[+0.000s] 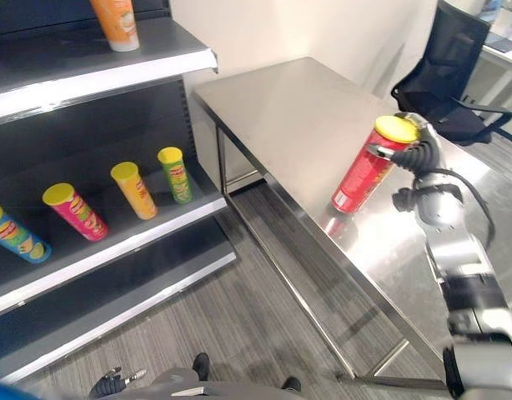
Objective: Put the goods on the table back onto the shelves and tidy them up.
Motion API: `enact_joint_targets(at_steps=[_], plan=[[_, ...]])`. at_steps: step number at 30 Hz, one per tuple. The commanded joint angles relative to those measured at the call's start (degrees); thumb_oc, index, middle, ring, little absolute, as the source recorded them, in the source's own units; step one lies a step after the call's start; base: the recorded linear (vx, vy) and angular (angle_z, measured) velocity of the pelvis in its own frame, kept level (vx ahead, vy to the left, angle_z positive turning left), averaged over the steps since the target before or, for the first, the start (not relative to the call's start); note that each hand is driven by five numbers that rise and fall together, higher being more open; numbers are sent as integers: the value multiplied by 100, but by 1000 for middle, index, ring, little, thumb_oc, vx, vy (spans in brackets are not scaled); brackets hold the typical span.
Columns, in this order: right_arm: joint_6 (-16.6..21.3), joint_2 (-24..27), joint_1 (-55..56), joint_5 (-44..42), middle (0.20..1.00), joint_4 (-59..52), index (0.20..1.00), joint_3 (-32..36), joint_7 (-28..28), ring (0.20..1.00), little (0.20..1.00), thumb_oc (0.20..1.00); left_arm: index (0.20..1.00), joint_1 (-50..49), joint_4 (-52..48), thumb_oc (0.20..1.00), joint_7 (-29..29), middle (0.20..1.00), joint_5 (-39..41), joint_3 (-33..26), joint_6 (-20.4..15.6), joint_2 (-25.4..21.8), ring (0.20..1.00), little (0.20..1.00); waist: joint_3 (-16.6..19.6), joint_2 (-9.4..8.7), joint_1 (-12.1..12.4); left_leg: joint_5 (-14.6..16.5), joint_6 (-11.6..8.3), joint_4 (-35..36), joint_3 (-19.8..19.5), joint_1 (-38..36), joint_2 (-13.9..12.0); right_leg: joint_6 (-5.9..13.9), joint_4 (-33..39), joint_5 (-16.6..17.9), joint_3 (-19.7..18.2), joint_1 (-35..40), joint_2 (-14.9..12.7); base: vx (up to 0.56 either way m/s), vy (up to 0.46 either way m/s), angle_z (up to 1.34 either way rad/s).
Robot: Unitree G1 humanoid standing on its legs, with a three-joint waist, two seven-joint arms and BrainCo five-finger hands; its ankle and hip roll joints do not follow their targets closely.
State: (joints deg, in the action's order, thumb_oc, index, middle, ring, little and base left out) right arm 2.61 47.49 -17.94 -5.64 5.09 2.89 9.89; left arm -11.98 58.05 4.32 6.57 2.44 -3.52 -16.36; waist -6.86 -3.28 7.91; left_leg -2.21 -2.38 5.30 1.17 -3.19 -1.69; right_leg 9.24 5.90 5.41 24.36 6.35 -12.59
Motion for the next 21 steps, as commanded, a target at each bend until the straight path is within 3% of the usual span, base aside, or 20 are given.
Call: enact_joint_targets(at_steps=[1,5,7,8,9,12,13,14,15,17,19,21], plan=[[643,146,-469,-322,200,-498,200,376,214,200,200,200,1000,301,137,1000,64,1000,68,172,-55,-108,1000,1000,98,-19,171,333,-297,-37,-43,76,-162,38,-291,-901,95,387,149,-54,-85,1],[760,43,-307,-389,200,-1112,200,444,-34,200,200,200,1000,282,48,1000,11,1000,87,150,-61,-135,1000,1000,64,7,215,223,-433,-79,-107,150,-290,-74,-263,-1008,133,419,278,-84,-141,6],[815,179,-372,-327,200,-1364,200,162,-307,200,200,200,1000,218,-33,1000,-69,1000,114,137,-69,-126,1000,1000,-66,43,345,88,-621,-232,-235,253,-539,-254,-130,-1140,179,538,559,-141,-293,21],[814,183,-376,-328,200,-1363,200,164,-308,200,200,200,1000,223,-33,1000,-69,1000,114,138,-68,-123,1000,1000,-57,43,328,69,-612,-237,-253,286,-529,-251,-122,-1119,198,521,554,-220,-335,36],[865,331,-462,-280,200,-1479,200,4,-393,200,200,200,1000,168,-63,1000,-113,1000,267,74,-85,-78,1000,1000,-217,128,466,-133,-783,-328,-415,498,-718,-360,-90,-1225,266,484,724,-233,-257,45],[886,411,-429,-230,200,-1523,200,21,-391,200,200,200,1000,162,23,1000,-140,1000,350,28,-100,-15,1000,1000,-388,299,581,-549,-944,-255,-658,860,-807,-427,-90,-1317,395,341,841,-256,-149,62],[883,470,-338,-202,200,-1481,200,128,-332,200,200,200,1000,198,123,1000,-127,1000,322,28,-127,32,1000,1000,-498,384,593,-834,-990,-189,-544,1122,-812,-403,-90,-1311,569,244,791,-310,13,89],[870,519,-288,-163,200,-1459,200,188,-298,200,200,200,1000,192,152,1000,-143,1000,312,28,-138,67,1000,1000,-500,414,573,-928,-993,-134,-344,1234,-836,-379,-90,-1289,691,180,729,-269,25,114],[843,530,-187,-86,200,-1451,200,274,-255,200,200,200,1000,155,204,1000,-164,1000,333,-37,-132,107,1000,1000,-458,406,550,-850,-1067,-95,-136,1235,-968,-358,-90,-1381,740,106,644,-186,81,143],[818,504,4,13,200,-1474,200,421,-222,200,200,200,1000,147,255,1000,-129,1000,416,-167,-147,140,1000,1000,-410,435,471,-673,-1041,-210,-42,971,-1231,-327,-90,-1200,890,-3,441,-162,151,100],[798,484,117,42,200,-1498,200,512,-223,200,200,200,1000,124,244,1000,-69,1000,514,-291,-157,156,1000,1000,-343,489,315,-663,-1099,-403,14,558,-1685,-267,-90,-991,1076,-67,201,-190,350,88],[769,448,239,90,200,-1566,200,644,-246,200,200,200,1000,66,250,1000,-48,1000,521,-365,-168,182,1000,1000,-233,529,83,-928,-1204,-423,267,259,-2063,-125,-141,-734,1289,-124,-95,-183,564,83]])
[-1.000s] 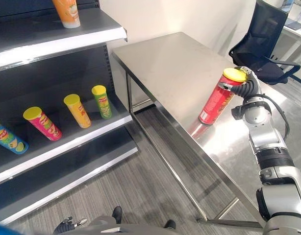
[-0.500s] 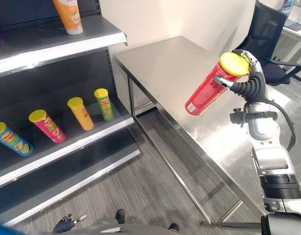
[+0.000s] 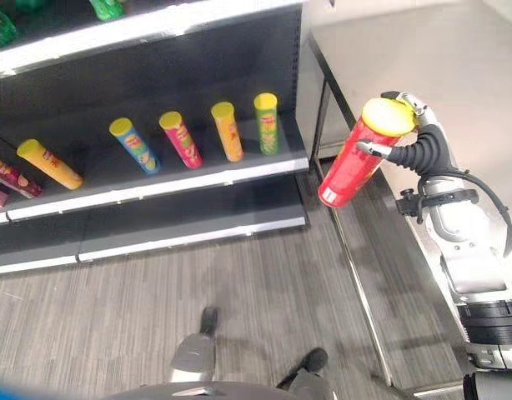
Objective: Put the goods on the table back onto the shelves and tidy them up.
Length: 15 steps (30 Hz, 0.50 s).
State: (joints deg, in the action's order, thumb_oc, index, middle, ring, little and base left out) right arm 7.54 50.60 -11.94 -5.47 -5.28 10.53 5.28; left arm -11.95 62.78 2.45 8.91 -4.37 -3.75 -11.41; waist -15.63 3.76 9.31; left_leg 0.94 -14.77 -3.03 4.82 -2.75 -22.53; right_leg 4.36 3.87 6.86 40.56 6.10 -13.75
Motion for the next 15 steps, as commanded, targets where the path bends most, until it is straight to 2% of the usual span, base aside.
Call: enact_joint_targets(at_steps=[1,2,3,5,7,8,10,11,12,14,15], plan=[[255,131,-233,79,200,-542,200,-26,194,200,200,200,1000,36,-274,1000,124,1000,274,312,-140,-334,1000,1000,706,-153,-211,-1310,0,422,194,69,-137,482,-30,-684,-208,-149,-242,-112,657,128],[184,42,-50,116,200,-627,200,150,166,200,200,200,1000,-14,-285,1000,100,1000,232,283,-107,-348,1000,1000,840,-116,-303,-1107,44,571,430,-4,-68,599,-179,-554,-117,-159,-450,-69,776,120],[148,-45,106,180,200,-660,200,308,198,200,200,200,1000,-19,-323,1000,46,1000,133,359,-71,-375,1000,1000,919,-160,-355,-670,198,558,735,31,53,694,-321,-441,-23,-141,-698,20,651,94],[53,-240,272,298,200,-666,200,406,201,200,200,200,1000,-19,-303,1000,21,1000,-49,426,2,-435,1000,1000,939,-277,-330,-253,389,497,745,1,416,864,-521,-218,39,-82,-1112,16,556,115],[10,-441,377,412,200,-640,200,441,242,200,200,200,1000,58,-197,1000,52,1000,-246,451,57,-547,1000,1000,946,-402,-279,-39,573,612,695,-35,830,1003,-724,89,119,-61,-1529,-21,514,54],[-52,-523,403,482,200,-615,200,458,231,200,200,200,1000,80,-146,1000,32,1000,-352,455,61,-624,1000,1000,962,-525,-292,93,721,764,704,-119,1129,1033,-871,227,91,-75,-1786,-6,447,30],[-87,-654,400,538,200,-616,200,446,271,200,200,200,1000,117,-70,1000,65,1000,-506,461,73,-719,1000,1000,968,-613,-298,262,876,791,700,-123,1394,1064,-1089,516,-1,-129,-2024,2,359,75],[-88,-700,388,562,200,-620,200,415,303,200,200,200,1000,135,-58,1000,81,1000,-554,483,92,-775,1000,1000,927,-649,-342,281,952,793,682,-136,1492,1064,-1323,747,-123,-195,-2123,16,340,68],[-84,-735,408,561,200,-630,200,400,305,200,200,200,1000,160,-75,1000,89,1000,-574,496,99,-831,1000,1000,903,-663,-409,310,1026,803,631,-161,1579,1064,-1530,681,-361,-282,-2105,49,315,33],[-121,-755,522,599,200,-645,200,449,295,200,200,200,1000,234,-161,1000,62,1000,-578,592,113,-904,1000,1000,817,-708,-630,345,1124,803,468,-224,1711,964,-1863,405,-1183,-576,-1696,60,243,37],[-123,-757,529,600,200,-653,200,458,293,200,200,200,1000,236,-166,1000,60,1000,-576,595,118,-906,1000,1000,814,-706,-585,358,1118,803,508,-235,1700,960,-1923,369,-1250,-635,-1695,25,244,52]])
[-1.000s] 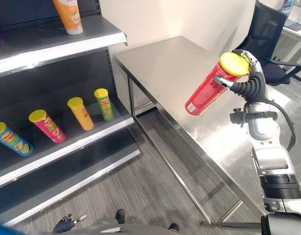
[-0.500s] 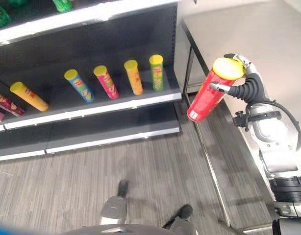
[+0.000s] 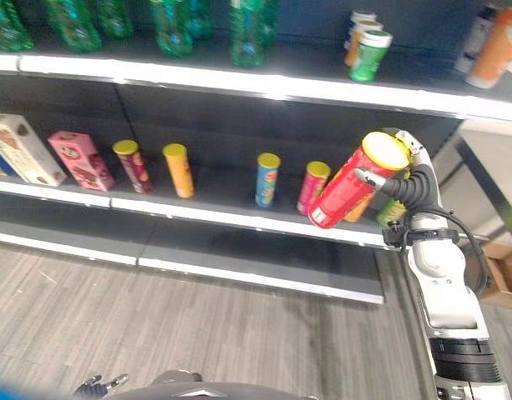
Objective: Put the goods on the table back onto the shelves and tidy them up.
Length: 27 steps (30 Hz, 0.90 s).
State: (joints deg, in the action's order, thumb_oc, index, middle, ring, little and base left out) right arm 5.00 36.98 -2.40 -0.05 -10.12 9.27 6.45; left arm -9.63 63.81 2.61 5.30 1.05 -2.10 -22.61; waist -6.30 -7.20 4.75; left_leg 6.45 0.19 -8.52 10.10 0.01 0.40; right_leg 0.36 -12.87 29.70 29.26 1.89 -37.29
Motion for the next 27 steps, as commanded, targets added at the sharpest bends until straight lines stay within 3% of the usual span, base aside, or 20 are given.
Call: enact_joint_targets(at_steps=[1,3,4,5,7,14,19,22,24,26,27], plan=[[131,624,-324,42,200,-165,200,718,201,200,200,200,1000,95,-299,1000,23,1000,-244,145,-41,176,1000,1000,-156,368,-257,-325,-285,1352,-131,-472,-472,1166,-180,-2267,-483,-359,1158,28,191,37],[158,602,-278,18,200,-170,200,825,251,200,200,200,1000,177,-287,1000,14,1000,-272,213,-33,167,1000,1000,-187,339,-348,-337,-267,1352,-264,-475,-392,1066,11,-2549,-610,-414,1538,68,163,30],[169,583,-256,-10,200,-182,200,867,257,200,200,200,1000,249,-261,1000,12,1000,-263,235,-35,188,1000,1000,-236,307,-424,-333,-288,1352,-371,-477,-358,1007,362,-2667,-692,-531,1897,56,50,31],[169,583,-256,-10,200,-183,200,867,256,200,200,200,1000,251,-260,1000,12,1000,-263,235,-35,189,1000,1000,-235,315,-425,-331,-293,1352,-374,-476,-369,1002,379,-2660,-684,-521,1911,77,34,14],[193,491,-182,-45,200,-170,200,858,282,200,200,200,1000,265,-286,1000,-18,1000,-283,266,-32,250,1000,1000,-322,245,-507,-327,-271,1352,-469,-572,-226,1036,837,-2474,-779,-754,2260,104,50,24],[228,390,-92,-44,200,-172,200,672,202,200,200,200,1000,249,-406,1000,-28,1000,-310,256,-27,303,1000,1000,-397,176,-530,-196,-269,1352,-499,-768,-92,1041,1298,-2249,-539,-700,2594,80,2,23],[211,434,-173,36,200,-204,200,245,-16,200,200,200,1000,139,-535,1000,15,1000,-262,174,-39,387,1000,1000,-274,156,-476,-117,-303,1289,-418,-837,-60,967,1694,-2226,-539,-366,2658,98,-58,14],[242,383,-311,64,200,-287,200,-216,-218,200,200,200,1000,50,-667,1000,39,1000,-117,112,-26,436,1000,1000,-313,169,-419,298,-404,318,-372,-596,-205,857,1691,-2433,-541,-207,2721,61,-108,-8],[243,420,-428,116,200,-322,200,-517,-318,200,200,200,1000,20,-811,1000,53,1000,60,52,-25,477,1000,1000,-456,204,-339,508,-666,-962,-337,-99,-371,700,1719,-2623,-491,-4,2767,-2,-105,8],[262,470,-541,131,200,-379,200,-739,-384,200,200,200,1000,34,-850,1000,116,1000,170,-1,-21,534,1000,1000,-620,253,-228,179,-941,-2108,-369,410,-586,531,1785,-2783,-428,215,2837,-44,-45,1],[249,518,-603,154,200,-347,200,-844,-424,200,200,200,1000,46,-828,1000,152,1000,177,-24,-21,543,1000,1000,-670,282,-190,32,-1006,-2305,-398,513,-664,487,1787,-2853,-399,271,2873,-11,22,4]])
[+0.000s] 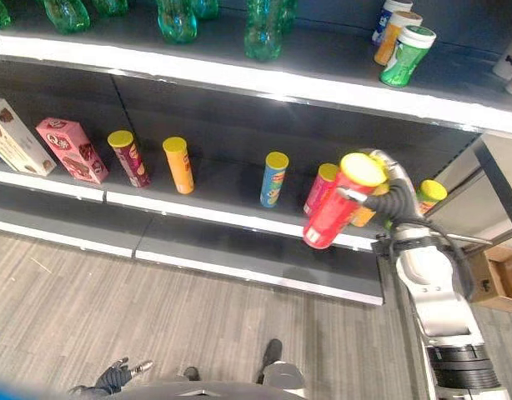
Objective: Put the goods on the table back onto the shelves and tidy them up.
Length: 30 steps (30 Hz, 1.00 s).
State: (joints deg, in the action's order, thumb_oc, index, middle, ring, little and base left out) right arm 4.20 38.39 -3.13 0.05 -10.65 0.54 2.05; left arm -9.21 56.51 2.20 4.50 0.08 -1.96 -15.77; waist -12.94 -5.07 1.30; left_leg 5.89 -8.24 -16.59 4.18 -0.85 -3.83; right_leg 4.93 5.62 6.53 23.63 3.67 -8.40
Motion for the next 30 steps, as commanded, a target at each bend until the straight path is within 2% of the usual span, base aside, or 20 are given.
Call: enact_joint_targets(at_steps=[1,3,4,5,6,7,9,12,13,15,16,18,22,27,28,30], plan=[[320,399,-541,120,200,-328,200,-36,-38,200,200,200,1000,-20,-60,1000,208,1000,270,54,-31,-140,1000,1000,-9,88,164,3,-178,-1400,218,619,-406,28,-62,-590,177,130,6,55,84,5],[324,436,-611,39,200,-311,200,-223,-146,200,200,200,1000,-95,6,1000,194,1000,339,-7,-49,-99,1000,1000,47,105,190,-10,-126,-606,291,410,-833,141,-62,-626,171,170,-51,115,160,-5],[329,422,-659,9,200,-291,200,-334,-193,200,200,200,1000,-142,48,1000,195,1000,356,-29,-59,-69,1000,1000,83,124,213,-56,-80,11,264,237,-1019,222,-62,-625,142,165,-106,114,235,-2],[345,414,-728,-18,200,-230,200,-437,-214,200,200,200,1000,-157,93,1000,195,1000,388,-34,-78,-60,1000,1000,131,148,231,-328,-68,688,148,126,-1145,258,-62,-634,88,127,-131,144,352,1],[382,421,-810,-64,200,-162,200,-574,-212,200,200,200,1000,-166,201,1000,223,1000,421,-15,-101,-48,1000,1000,218,276,292,-798,-140,1612,-307,110,-1363,301,-62,-689,-64,88,-88,136,372,-6],[403,414,-835,-96,200,-133,200,-602,-195,200,200,200,1000,-134,284,1000,258,1000,440,8,-97,-31,1000,1000,260,344,299,-1016,-247,1946,-538,187,-1450,344,-62,-722,-116,94,-93,135,376,-5],[407,442,-844,-115,200,-109,200,-607,-183,200,200,200,1000,-86,331,1000,285,1000,488,44,-96,-11,1000,1000,313,454,258,-1129,-357,2159,-572,282,-1507,407,-72,-741,-113,171,-182,101,325,-1],[362,391,-784,-1,200,-92,200,-566,-197,200,200,200,1000,-73,317,1000,254,1000,309,172,-105,5,1000,1000,426,596,237,-1007,-398,2159,-460,247,-1296,567,-205,-645,-13,218,-508,141,440,-8],[295,302,-777,145,200,-84,200,-564,-205,200,200,200,1000,-84,303,1000,254,1000,144,248,-112,-24,1000,1000,486,558,256,-835,-276,2159,-275,110,-991,698,-313,-505,-50,215,-838,180,539,-26],[236,182,-871,270,200,-88,200,-666,-220,200,200,200,1000,-113,281,1000,254,1000,48,291,-121,-91,1000,1000,485,472,301,-669,-91,2159,-62,-26,-681,814,-435,-366,-117,148,-1177,131,522,-10],[195,102,-1012,378,200,-27,200,-767,-186,200,200,200,1000,-143,277,1000,304,1000,9,242,-122,-155,1000,1000,487,375,385,-541,62,2159,133,-88,-433,924,-546,-232,-168,0,-1472,76,465,3],[139,59,-1112,522,200,66,200,-843,-165,200,200,200,1000,-201,286,1000,328,1000,-16,165,-107,-202,1000,1000,473,294,461,-413,198,2159,236,-163,-235,989,-633,-86,-164,-80,-1684,73,339,-53],[57,25,-1337,688,200,252,200,-926,-32,200,200,200,1000,-275,322,1000,356,1000,18,75,-78,-253,1000,1000,381,189,623,-322,334,2159,217,-164,-57,1007,-730,39,-80,-113,-1827,51,147,-16],[-50,140,-1618,820,200,472,200,-917,150,200,200,200,1000,-412,-94,1000,321,1000,106,173,-79,-295,1000,1000,124,121,804,-367,379,2159,76,-42,-7,1007,-810,53,3,-143,-1850,-16,8,12],[-70,209,-1814,819,200,560,200,-882,305,200,200,200,1000,-444,-376,1000,294,1000,203,281,-87,-347,1000,1000,-82,113,890,-433,359,2159,-26,91,-25,1007,-852,17,24,-199,-1827,-82,-71,27],[-71,263,-2013,818,200,682,200,-861,453,200,200,200,1000,-416,-585,1000,300,1000,307,347,-103,-416,1000,1000,-261,98,971,-524,319,2148,-135,270,-82,1005,-901,-36,56,-276,-1796,-74,-88,36]])
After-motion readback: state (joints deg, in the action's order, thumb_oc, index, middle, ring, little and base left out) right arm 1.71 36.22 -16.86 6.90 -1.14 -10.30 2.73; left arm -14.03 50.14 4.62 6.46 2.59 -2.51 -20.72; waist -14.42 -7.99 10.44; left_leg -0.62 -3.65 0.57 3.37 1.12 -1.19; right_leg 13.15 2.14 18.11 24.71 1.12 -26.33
